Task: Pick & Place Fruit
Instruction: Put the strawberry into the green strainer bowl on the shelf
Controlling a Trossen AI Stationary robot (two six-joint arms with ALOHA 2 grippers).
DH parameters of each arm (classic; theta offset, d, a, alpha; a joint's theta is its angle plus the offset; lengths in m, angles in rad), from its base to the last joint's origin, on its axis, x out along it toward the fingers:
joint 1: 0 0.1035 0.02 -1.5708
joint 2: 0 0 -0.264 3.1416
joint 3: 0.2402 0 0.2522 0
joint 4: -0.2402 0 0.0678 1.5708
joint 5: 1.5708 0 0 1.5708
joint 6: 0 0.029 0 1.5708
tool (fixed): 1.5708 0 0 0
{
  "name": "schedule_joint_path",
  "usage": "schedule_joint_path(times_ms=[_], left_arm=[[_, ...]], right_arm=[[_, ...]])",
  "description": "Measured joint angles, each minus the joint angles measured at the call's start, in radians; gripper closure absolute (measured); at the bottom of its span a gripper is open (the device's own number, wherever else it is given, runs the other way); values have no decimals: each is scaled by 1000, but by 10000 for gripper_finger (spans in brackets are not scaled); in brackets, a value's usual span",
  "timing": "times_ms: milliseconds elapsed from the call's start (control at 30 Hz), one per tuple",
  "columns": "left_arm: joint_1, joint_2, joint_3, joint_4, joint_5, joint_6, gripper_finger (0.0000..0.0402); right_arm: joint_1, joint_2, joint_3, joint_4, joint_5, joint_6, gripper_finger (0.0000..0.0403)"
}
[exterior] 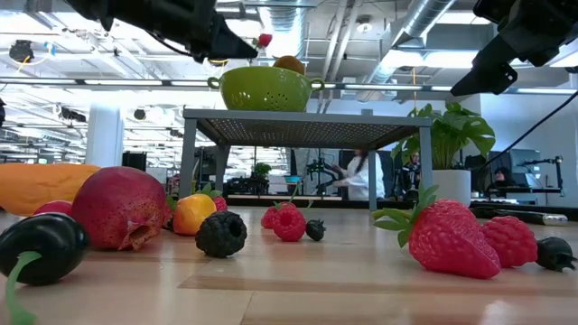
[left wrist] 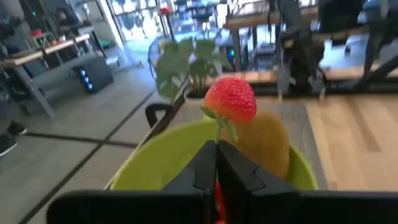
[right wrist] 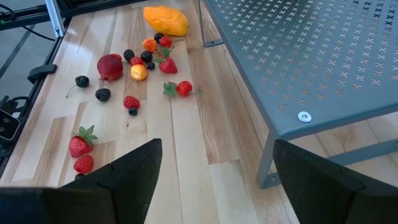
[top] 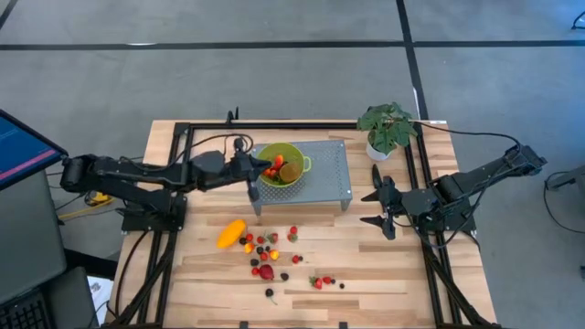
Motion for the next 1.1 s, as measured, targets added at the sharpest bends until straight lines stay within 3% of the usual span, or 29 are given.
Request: schedule_joint_path(times_ms=[300, 733, 900, 1100], left_arm=[[0, 0, -1, -93, -7, 1, 399], [0, 0, -1, -96, -6, 8, 394], [0, 0, -1, -96, -6, 46, 359], [-2, -1, -1, -96, -15, 93, 290]], right_arm=[[0, 0, 0, 0, 0, 0, 101], [0, 0, 0, 0, 0, 0, 101], [0, 0, 0, 0, 0, 0, 101], [0, 0, 0, 0, 0, 0, 101]])
